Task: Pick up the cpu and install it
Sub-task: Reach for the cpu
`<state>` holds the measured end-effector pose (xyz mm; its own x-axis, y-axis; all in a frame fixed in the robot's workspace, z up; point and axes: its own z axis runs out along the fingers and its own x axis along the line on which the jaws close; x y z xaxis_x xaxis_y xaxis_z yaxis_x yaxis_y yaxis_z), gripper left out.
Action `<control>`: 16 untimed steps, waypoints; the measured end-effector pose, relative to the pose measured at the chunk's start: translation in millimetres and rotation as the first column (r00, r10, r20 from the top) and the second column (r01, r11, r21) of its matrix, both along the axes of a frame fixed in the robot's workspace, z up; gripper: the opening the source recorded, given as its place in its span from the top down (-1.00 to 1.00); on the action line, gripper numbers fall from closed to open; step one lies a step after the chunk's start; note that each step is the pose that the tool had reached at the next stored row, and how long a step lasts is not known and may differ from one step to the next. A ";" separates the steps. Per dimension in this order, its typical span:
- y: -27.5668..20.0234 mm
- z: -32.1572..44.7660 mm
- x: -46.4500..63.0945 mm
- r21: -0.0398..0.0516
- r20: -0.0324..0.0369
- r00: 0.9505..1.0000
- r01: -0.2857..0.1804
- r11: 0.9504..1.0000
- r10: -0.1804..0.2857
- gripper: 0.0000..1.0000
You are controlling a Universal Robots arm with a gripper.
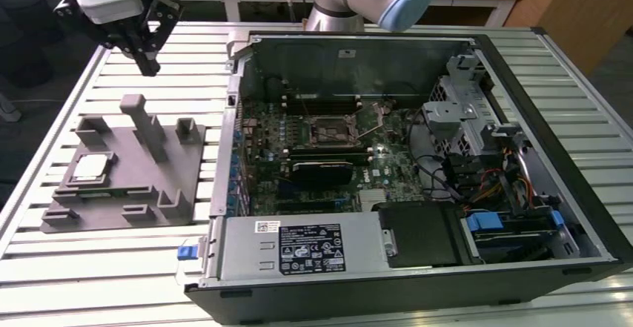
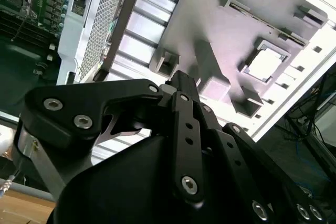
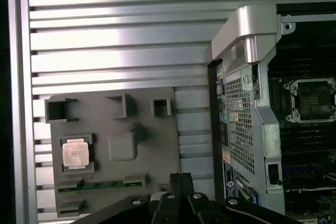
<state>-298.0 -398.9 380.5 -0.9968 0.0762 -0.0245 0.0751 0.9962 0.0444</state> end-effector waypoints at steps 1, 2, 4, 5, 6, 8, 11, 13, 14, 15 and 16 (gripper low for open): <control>0.0 0.0 -1.0 0.000 0.000 1.000 0.000 1.000 0.000 0.79; 0.0 -0.1 -2.1 0.000 0.000 1.000 0.000 1.000 0.000 0.79; 0.0 -0.1 -4.5 0.000 0.000 1.000 0.000 1.000 0.000 0.79; 0.0 -0.2 -5.7 0.000 0.000 1.000 0.000 1.000 0.000 0.79; 0.0 -0.3 -6.9 0.000 0.000 1.000 0.000 1.000 0.000 0.79; 0.0 -0.3 -9.4 0.000 0.000 1.000 0.000 1.000 0.000 0.79; 0.0 -0.4 -14.1 0.000 0.000 1.000 0.000 1.000 0.000 0.79; -0.1 -0.5 -17.3 0.000 0.000 1.000 0.000 1.000 0.000 0.79; -0.3 -0.6 -19.1 0.000 0.000 1.000 0.000 1.000 0.000 0.79; -0.5 -0.6 -21.0 0.000 0.000 1.000 0.000 1.000 0.000 0.79; -0.7 -0.8 -23.0 0.000 0.000 1.000 0.000 1.000 0.000 0.79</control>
